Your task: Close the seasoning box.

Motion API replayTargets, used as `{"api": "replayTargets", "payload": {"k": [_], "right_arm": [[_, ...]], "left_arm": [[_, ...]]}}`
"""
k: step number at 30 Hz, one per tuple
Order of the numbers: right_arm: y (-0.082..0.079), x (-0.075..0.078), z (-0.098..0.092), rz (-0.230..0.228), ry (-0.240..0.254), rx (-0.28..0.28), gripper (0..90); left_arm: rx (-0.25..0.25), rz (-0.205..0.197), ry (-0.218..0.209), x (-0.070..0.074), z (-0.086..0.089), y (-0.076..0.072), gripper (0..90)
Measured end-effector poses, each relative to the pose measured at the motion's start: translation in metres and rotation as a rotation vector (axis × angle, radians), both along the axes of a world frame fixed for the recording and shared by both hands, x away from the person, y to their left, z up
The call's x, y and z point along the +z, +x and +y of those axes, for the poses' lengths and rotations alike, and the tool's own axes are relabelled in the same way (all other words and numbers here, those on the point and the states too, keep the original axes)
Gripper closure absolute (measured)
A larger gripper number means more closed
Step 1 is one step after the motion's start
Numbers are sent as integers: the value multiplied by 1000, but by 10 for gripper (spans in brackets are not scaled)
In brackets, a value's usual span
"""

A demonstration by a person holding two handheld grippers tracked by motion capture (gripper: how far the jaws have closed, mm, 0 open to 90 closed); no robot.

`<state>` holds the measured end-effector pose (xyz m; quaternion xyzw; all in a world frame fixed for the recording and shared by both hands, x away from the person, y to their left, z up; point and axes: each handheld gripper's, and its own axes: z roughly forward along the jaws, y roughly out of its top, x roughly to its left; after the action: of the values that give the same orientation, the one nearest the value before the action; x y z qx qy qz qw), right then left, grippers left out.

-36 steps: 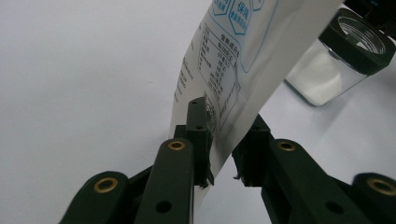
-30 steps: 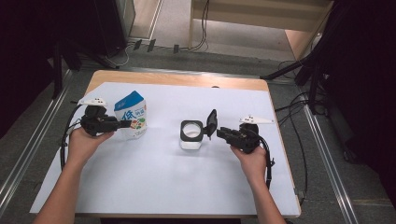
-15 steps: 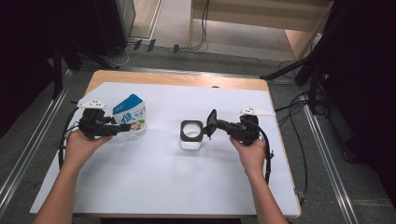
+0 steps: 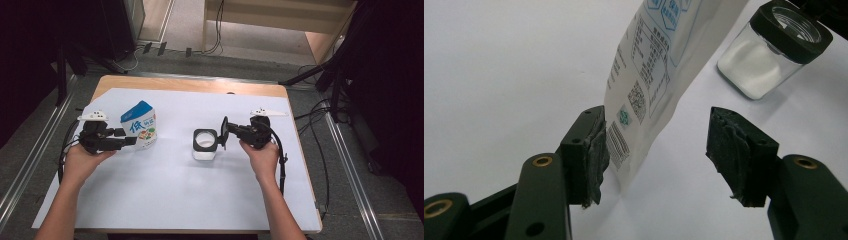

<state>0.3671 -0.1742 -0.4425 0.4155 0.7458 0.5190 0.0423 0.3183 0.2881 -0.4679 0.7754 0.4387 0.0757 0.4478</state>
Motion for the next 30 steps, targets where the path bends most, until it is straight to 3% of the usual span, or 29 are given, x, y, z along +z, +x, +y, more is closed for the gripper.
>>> {"api": "replayTargets", "payload": {"k": [30], "right_arm": [[5, -8, 22, -10, -57, 46, 890]], "left_arm": [[4, 30, 12, -9, 2, -6, 414]]}}
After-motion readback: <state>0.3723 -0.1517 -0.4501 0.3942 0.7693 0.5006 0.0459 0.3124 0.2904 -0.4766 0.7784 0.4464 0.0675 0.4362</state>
